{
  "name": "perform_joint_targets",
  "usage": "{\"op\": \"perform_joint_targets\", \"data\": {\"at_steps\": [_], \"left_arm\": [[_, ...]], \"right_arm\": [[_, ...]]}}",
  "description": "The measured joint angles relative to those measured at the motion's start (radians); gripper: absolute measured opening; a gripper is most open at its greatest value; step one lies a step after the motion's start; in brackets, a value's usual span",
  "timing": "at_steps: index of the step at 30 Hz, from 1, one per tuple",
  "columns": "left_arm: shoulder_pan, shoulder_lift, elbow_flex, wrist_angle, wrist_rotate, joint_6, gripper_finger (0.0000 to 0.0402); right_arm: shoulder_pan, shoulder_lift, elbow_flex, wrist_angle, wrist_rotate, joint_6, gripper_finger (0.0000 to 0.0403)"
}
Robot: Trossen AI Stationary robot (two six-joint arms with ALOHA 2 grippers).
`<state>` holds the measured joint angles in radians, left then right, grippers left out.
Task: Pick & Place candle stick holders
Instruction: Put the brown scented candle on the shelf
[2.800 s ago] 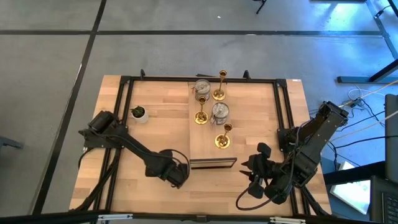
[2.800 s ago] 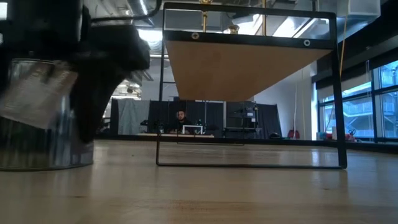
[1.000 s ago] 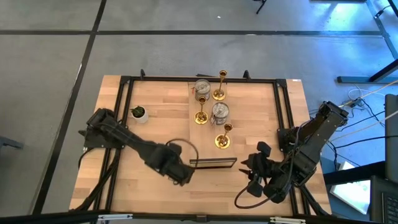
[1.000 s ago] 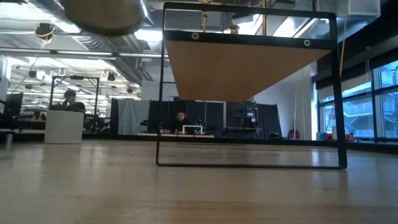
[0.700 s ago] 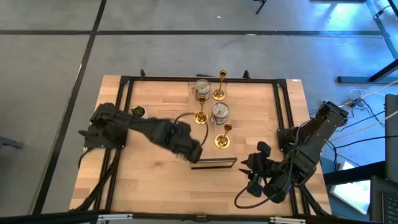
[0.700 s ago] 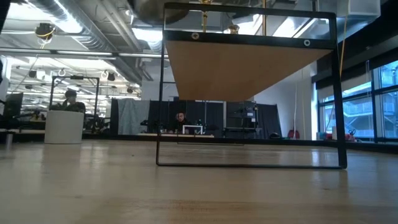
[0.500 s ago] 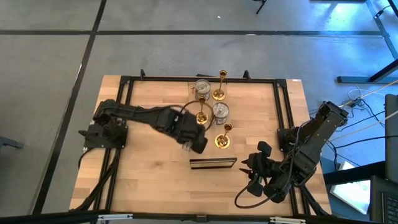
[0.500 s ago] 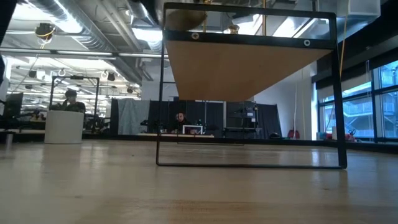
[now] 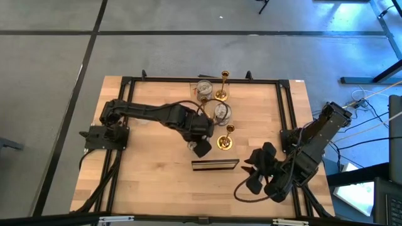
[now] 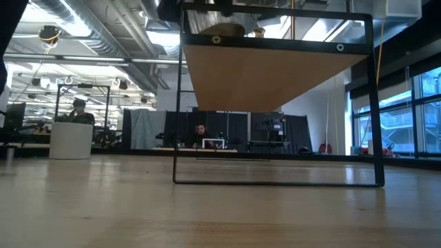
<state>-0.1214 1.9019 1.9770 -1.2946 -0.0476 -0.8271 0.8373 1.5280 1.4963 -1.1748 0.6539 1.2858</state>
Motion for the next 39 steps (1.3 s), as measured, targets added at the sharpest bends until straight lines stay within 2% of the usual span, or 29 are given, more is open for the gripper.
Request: {"op": "perform_joint_targets", "data": {"at_steps": [4,10,15,18,25,34,39], "left_arm": [[-0.001,0.009,0.001,-0.013,-0.005,0.158,0.0346],[-0.001,0.018,0.001,0.005,-0.084,0.377,0.0346],[0.006,0.034,0.000,0.002,-0.039,0.478,0.0346],[0.006,0.046,-0.004,0.013,-0.007,0.512,0.0346],[0.011,0.064,-0.003,0.005,-0.003,0.570,0.0346],[0.021,0.072,-0.003,0.004,0.011,0.571,0.0346],[0.021,0.071,-0.003,0.006,0.008,0.576,0.0386]], "right_arm": [[-0.010,0.000,0.000,0.044,0.041,0.026,0.0130],[-0.026,0.000,0.000,0.088,0.086,0.027,0.0130],[-0.035,0.000,0.000,0.079,0.087,0.027,0.0130],[-0.044,0.000,0.000,0.077,0.102,0.026,0.0130],[-0.058,-0.002,0.000,0.073,0.106,0.016,0.0130],[-0.064,-0.002,0.000,0.073,0.105,0.016,0.0130],[-0.064,-0.002,0.000,0.073,0.104,0.016,0.0130]]}}
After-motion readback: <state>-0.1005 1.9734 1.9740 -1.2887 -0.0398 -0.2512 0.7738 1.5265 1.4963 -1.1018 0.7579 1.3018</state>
